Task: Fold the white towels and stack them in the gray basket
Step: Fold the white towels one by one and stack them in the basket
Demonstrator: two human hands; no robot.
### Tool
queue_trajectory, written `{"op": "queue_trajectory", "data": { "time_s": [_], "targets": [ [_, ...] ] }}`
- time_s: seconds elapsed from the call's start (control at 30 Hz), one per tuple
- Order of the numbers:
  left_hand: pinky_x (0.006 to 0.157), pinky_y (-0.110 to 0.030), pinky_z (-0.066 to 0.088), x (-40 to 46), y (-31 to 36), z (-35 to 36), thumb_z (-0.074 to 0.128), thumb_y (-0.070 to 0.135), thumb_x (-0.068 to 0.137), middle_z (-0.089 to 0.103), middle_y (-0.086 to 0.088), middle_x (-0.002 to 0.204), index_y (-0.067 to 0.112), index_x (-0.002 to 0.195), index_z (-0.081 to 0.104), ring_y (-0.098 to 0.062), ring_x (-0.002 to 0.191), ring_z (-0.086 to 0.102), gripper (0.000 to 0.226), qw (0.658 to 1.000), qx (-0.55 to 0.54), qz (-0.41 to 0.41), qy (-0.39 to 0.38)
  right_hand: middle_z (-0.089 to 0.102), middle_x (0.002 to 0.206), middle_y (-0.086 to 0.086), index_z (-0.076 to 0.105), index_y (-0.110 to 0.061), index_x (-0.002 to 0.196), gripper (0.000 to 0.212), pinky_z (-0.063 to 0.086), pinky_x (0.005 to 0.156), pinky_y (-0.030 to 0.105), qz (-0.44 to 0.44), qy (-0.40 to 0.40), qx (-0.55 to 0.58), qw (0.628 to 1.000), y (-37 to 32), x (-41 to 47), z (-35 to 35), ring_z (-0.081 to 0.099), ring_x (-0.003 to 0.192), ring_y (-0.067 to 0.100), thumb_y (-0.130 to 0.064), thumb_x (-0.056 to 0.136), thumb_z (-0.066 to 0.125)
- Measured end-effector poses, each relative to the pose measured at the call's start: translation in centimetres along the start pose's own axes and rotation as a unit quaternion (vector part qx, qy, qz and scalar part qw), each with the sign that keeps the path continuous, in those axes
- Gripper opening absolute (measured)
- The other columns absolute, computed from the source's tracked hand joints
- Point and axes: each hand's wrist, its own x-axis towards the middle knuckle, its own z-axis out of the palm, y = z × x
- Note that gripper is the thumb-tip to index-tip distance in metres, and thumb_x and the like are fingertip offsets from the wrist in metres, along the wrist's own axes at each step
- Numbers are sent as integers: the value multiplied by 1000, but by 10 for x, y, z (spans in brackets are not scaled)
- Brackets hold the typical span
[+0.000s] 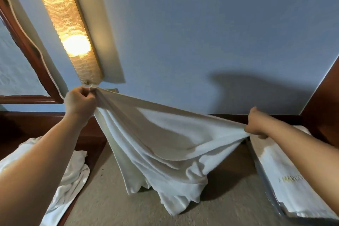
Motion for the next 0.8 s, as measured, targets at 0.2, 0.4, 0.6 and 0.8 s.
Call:
{"op": "queue_trajectory", "data": {
  "time_s": [0.2,0.4,0.6,0.8],
  "targets": [
    [71,-40,46,26,-1,-22,61,26,103,69,-11,83,8,98,73,-31,79,62,23,1000,-6,19,-2,67,87,23,63,-4,95,34,59,78,46,18,284,130,950,12,-6,-79,67,82,41,-33,99,45],
    [64,-38,52,52,8,-41,61,26,103,68,-11,84,7,99,72,-25,72,59,21,998,-66,17,-13,67,94,20,64,0,99,18,58,76,52,68,167,583,792,-21,-17,-71,69,97,39,-5,91,48],
    [62,-35,45,54,-9,-52,60,28,104,67,-7,83,14,96,68,-24,73,60,18,998,-56,31,-29,58,89,9,49,-27,93,12,51,74,40,-62,289,139,945,11,-52,-96,57,78,32,-16,95,47],
    [70,-44,55,61,-20,-60,63,32,103,70,-8,82,15,95,70,-31,76,65,20,996,-60,42,-56,74,75,10,79,-28,82,16,38,52,27,-64,-22,-12,998,47,-76,-111,53,56,19,-16,77,68]
  ]
}}
